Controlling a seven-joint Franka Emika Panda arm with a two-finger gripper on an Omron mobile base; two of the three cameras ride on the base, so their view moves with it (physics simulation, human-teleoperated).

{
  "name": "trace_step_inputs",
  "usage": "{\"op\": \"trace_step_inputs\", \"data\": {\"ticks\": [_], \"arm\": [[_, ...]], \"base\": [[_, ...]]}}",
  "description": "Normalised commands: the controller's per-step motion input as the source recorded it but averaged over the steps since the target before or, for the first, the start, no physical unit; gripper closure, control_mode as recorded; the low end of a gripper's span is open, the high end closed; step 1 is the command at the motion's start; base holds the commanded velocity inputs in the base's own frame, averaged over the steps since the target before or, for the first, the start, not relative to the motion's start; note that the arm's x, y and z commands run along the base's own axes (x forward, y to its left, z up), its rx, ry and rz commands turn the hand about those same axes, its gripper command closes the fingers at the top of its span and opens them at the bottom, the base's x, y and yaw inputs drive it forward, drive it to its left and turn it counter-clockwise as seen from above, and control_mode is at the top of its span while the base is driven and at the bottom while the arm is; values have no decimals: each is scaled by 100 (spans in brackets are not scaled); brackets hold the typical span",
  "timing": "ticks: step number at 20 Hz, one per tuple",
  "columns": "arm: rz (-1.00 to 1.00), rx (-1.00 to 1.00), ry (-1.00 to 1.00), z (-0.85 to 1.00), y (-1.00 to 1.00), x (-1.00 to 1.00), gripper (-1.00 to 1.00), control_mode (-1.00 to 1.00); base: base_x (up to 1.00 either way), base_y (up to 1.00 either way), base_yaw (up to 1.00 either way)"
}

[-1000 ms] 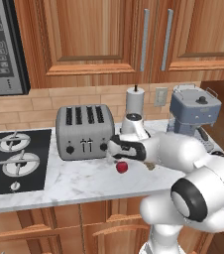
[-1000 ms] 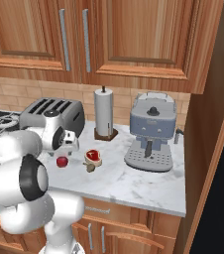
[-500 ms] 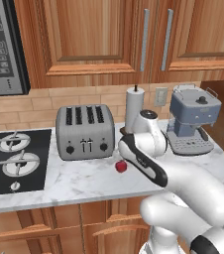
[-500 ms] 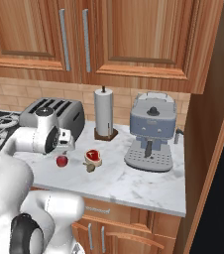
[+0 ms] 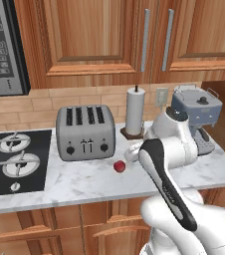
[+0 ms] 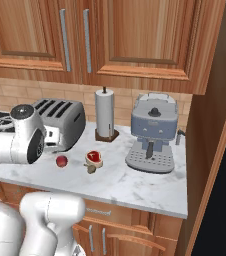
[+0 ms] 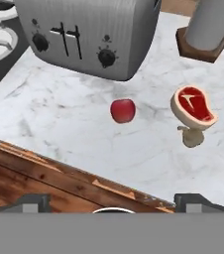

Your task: Open the fridge, remove the apple, garlic, and steak, and place them on any counter.

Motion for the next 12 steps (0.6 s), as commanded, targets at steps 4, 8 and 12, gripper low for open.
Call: {"op": "trace_step_inputs", "data": {"ticks": [4, 8, 12], "arm": [[-4, 0, -4, 86, -24, -88, -100, -100], [-5, 0, -2, 81, -32, -89, -100, -100], [-9, 0, 0, 78, -43, -85, -100, -100]], "base": [[0, 0, 0], [0, 0, 0], [0, 0, 0]]}}
